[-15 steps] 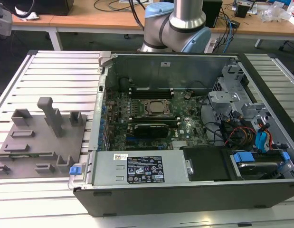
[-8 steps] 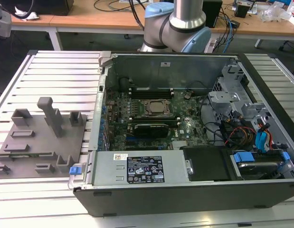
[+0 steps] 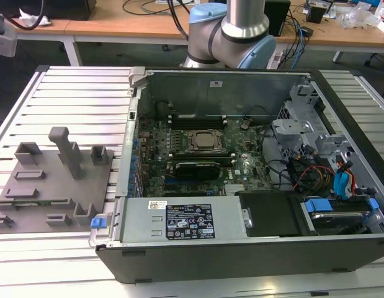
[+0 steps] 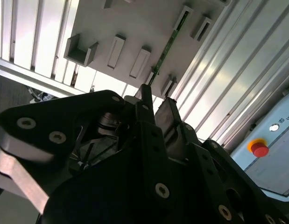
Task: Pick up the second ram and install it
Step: 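Pick up the second ram and move it above second insertion slot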
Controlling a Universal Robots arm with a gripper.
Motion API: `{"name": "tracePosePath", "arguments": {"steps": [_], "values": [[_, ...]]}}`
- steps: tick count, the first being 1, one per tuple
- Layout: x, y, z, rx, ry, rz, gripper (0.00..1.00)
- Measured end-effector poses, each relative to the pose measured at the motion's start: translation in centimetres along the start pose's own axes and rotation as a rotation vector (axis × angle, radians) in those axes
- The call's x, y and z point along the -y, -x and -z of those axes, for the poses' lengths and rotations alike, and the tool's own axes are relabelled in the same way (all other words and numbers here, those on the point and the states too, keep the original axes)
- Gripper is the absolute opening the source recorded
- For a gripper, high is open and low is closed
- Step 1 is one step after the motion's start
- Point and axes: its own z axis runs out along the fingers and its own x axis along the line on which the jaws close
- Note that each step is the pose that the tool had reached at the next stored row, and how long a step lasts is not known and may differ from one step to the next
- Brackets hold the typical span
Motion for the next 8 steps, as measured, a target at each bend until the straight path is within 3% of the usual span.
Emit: {"name": "tracePosePath", "arguments": {"steps": [8], "values": [[0.03, -0.01, -0.66, -0.0001, 0.0001, 0.003, 0.3]]}}
